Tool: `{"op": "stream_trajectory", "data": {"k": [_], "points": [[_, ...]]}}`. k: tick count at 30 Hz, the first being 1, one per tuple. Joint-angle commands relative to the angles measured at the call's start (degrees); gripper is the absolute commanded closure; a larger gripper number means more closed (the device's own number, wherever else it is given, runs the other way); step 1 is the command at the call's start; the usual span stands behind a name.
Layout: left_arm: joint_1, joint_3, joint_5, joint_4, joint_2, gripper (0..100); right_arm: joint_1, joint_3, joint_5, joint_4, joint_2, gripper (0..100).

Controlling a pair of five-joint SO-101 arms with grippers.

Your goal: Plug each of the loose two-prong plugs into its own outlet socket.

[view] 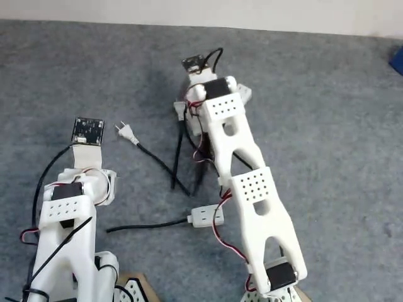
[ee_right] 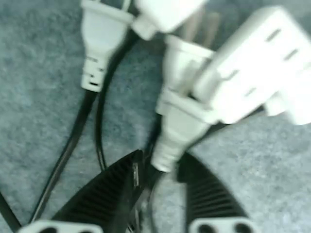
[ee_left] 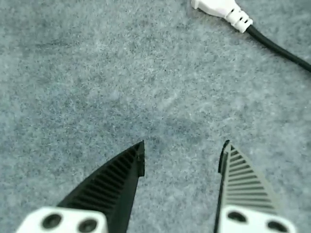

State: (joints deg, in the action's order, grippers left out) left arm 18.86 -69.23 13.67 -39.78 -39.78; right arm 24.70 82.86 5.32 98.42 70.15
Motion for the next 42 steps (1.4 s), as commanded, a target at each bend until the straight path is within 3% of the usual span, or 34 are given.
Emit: {"op": "stream_trajectory", "data": {"k": [1,8,16,19,27,37,42], "points": [[-1.10,0.22,-0.26,0.97,-1.27,75,-1.63,2.24,0.70,0.22,-4.53,97.2],[-1.45,0.13,-0.26,0.97,-1.27,75,-3.03,2.42,0.70,-0.48,-5.05,99.3],[-3.21,-1.10,2.02,2.37,-1.27,75,-9.36,18.59,0.70,2.86,-5.67,99.2],[-3.21,-1.10,2.02,2.46,-1.27,75,-10.24,14.64,0.53,2.86,-8.22,99.2],[-3.30,-1.10,2.11,2.46,-1.27,75,-7.34,-8.84,2.02,2.86,-22.99,99.2],[-3.30,-0.66,2.11,2.29,-1.19,75,5.76,-61.49,26.37,2.77,-64.66,99.1],[-3.21,-0.66,2.11,2.29,-1.19,75,4.62,-79.16,32.35,1.54,-84.62,99.1]]}}
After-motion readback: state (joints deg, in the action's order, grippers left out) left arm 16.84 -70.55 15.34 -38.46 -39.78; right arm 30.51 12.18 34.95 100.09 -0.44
